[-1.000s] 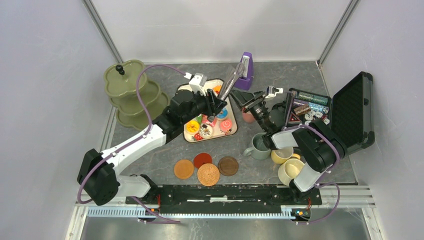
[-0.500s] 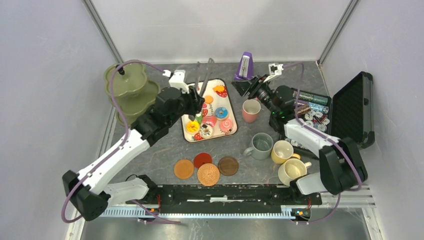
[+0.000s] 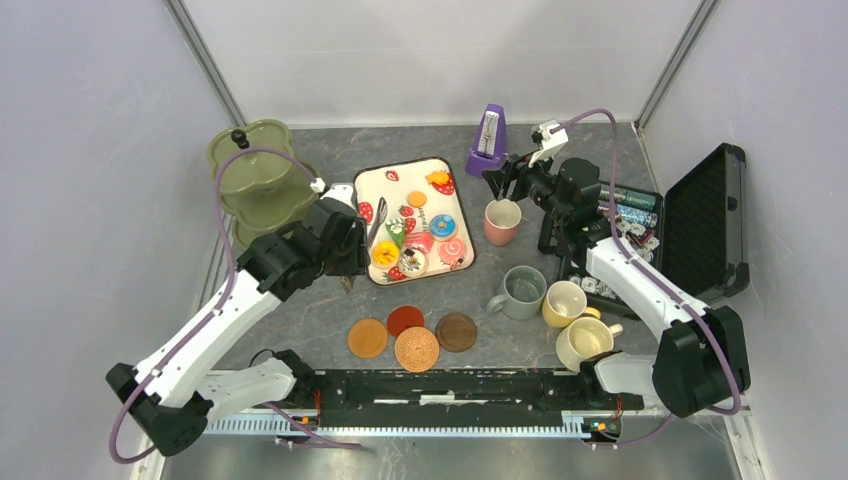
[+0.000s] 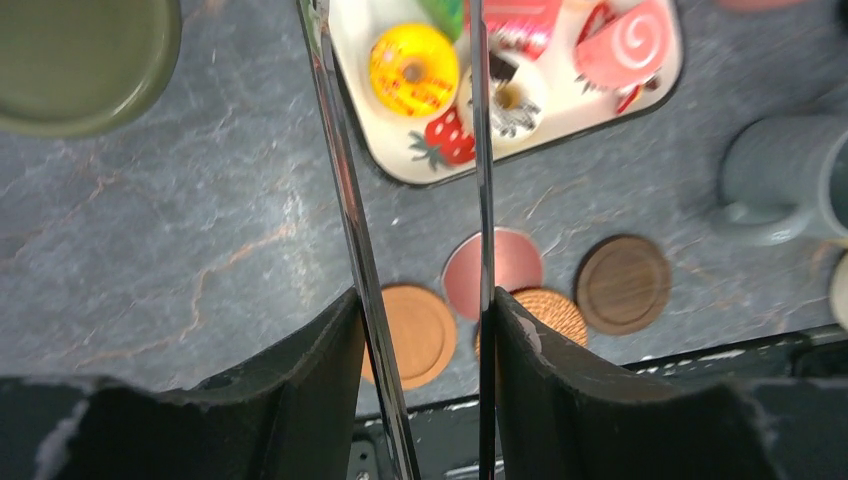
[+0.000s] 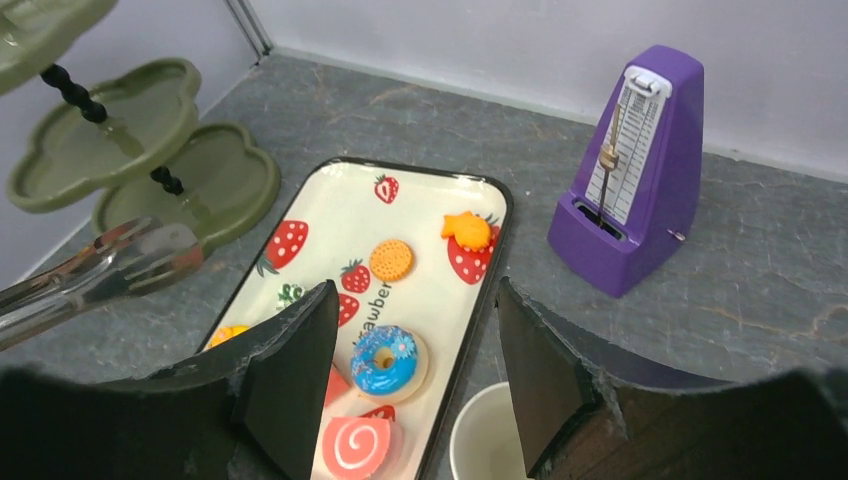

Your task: Serve the afternoon tea

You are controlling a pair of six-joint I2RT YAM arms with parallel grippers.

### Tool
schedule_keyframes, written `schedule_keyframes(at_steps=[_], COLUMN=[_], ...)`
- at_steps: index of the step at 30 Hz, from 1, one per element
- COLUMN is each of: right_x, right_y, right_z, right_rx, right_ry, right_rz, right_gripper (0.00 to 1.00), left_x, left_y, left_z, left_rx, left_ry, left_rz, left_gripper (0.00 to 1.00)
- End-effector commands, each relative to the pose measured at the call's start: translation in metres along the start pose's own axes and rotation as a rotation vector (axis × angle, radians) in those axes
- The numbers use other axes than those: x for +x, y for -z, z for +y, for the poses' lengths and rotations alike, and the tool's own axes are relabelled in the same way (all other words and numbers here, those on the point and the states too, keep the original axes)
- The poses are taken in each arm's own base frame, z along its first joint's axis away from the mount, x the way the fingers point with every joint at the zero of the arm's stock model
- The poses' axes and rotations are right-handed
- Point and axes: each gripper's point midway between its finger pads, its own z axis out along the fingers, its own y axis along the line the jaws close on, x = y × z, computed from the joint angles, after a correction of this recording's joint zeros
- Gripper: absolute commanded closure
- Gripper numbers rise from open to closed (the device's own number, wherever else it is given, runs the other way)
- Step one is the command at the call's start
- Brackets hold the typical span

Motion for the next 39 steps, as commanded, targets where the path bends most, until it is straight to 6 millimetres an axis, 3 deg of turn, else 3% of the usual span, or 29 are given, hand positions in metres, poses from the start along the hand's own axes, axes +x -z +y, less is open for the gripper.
schedule_keyframes(at_steps=[1, 12, 26, 39], right_x=[-0.022, -0.022, -0.019, -0.019], right_y=[0.004, 0.006, 0.004, 0.005], right_z=[0.004, -0.001, -0.003, -0.003], right_rx=[-0.011, 0.012, 0.019, 0.019], right_ry=[0.067, 0.086, 0.089, 0.089], right_rz=[-0.039, -0.045, -0.04, -0.047], right_gripper=[0.34, 0.34, 0.34, 0.33], left_x=[0.002, 0.006, 0.048, 0.054], left_y=[-0.003, -0.033, -0.01, -0.029], left_z=[0.0, -0.02, -0.005, -0.001], left_rx=[-0.036, -0.011, -0.004, -0.037], left_ry=[-0.004, -0.067, -0.074, -0.13], left_rz=[0.063, 0.156, 0.303, 0.331], left_gripper=[0.46, 0.48, 0.48, 0.47])
